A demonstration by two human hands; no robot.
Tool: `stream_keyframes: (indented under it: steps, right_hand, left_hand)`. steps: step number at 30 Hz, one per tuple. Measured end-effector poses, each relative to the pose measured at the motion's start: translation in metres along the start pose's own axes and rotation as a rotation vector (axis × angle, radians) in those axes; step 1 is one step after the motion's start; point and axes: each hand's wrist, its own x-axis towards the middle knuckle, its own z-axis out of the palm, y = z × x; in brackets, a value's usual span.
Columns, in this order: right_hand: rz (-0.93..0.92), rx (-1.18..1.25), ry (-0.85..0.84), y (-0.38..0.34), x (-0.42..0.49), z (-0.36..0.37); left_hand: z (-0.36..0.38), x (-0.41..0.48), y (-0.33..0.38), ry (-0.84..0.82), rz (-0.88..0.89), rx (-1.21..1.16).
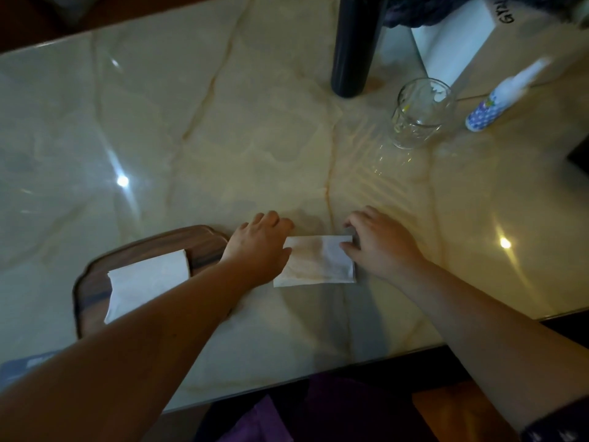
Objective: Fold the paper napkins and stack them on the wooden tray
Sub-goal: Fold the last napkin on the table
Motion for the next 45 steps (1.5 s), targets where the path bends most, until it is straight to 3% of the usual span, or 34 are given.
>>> stream_keyframes:
  steps: [7,12,16,23,33,45]
  right_hand:
    - [-0.057,0.054,0.020,-0.007,0.002,-0.006]
    - [-0.008,0.364,0.068,-0.023,0.000,-0.023]
    - [0.000,0.609,0.014,-0.049,0.009,-0.026]
    - [-0.052,0.746,-0.012,-0.112,0.033,-0.004]
    - [-0.082,0.683,-0.070,-0.177,0.050,0.037]
    - [-0.053,0.622,-0.119,-0.226,0.068,0.075]
  left_hand:
    - [-0.005,0.003,0.002,-0.018,-0.060,-0.101]
    - [-0.023,-0.018,-0.011,0.007,-0.196,-0.519]
    - [-0.035,-0.047,-0.030,0.080,-0.303,-0.695]
    - [-0.038,-0.101,-0.079,0.303,-0.529,-1.055]
    - [-0.028,-0.143,-0.142,0.409,-0.643,-1.036]
    - [-0.019,-0.157,-0.205,0.353,-0.674,-0.953]
